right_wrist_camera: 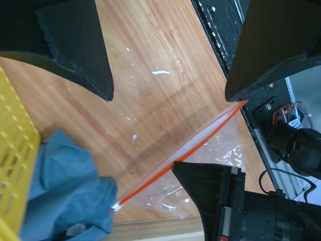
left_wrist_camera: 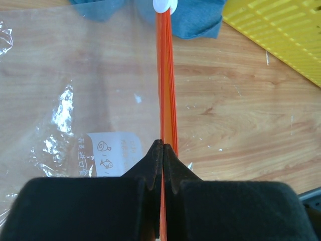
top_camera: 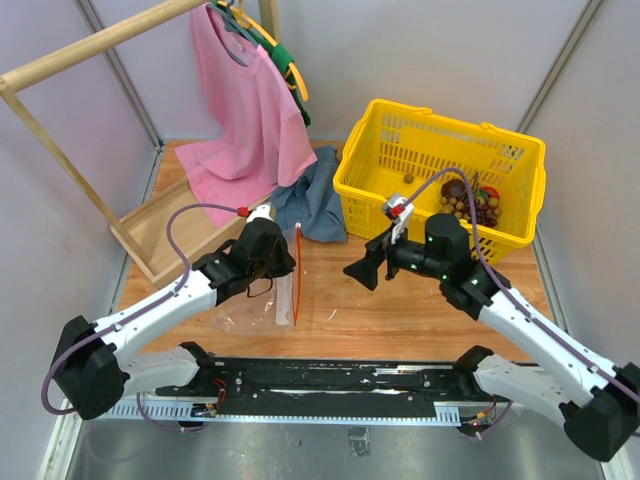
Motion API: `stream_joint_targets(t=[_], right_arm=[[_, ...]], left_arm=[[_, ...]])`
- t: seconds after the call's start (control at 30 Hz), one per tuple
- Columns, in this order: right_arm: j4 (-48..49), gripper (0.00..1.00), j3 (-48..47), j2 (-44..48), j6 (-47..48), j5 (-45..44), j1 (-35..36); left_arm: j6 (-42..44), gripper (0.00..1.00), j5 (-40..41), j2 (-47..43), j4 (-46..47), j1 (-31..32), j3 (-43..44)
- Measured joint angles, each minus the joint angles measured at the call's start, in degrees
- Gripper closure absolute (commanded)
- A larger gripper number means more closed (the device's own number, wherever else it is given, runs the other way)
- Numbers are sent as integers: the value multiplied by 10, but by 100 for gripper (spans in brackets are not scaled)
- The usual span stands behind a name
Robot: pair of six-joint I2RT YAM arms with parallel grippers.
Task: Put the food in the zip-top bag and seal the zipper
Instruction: Pick up the zipper food storage bag at the center of the board, then open the zipper of the food storage bag at the center of the board.
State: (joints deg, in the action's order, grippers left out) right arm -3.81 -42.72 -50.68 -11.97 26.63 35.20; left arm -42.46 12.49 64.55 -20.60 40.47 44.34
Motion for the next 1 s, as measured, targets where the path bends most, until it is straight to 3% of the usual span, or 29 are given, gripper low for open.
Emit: stream_joint_targets(t=[0.2,0.47,0.63,1.0], right_arm=[[44,19,-18,-92,-49,-61,78],[108,27,-7,-159,-128,-148,127],[132,34,-7,-194,-164,-172,133],[149,37,-15,-267,-200,-167,136]], left_arm=[[-3,100,-6,0,19,16,0],[-6,100,-6,0,39,30,0],[-9,100,-6,0,45,33,0],[-11,100,-6,1,56,41,0]])
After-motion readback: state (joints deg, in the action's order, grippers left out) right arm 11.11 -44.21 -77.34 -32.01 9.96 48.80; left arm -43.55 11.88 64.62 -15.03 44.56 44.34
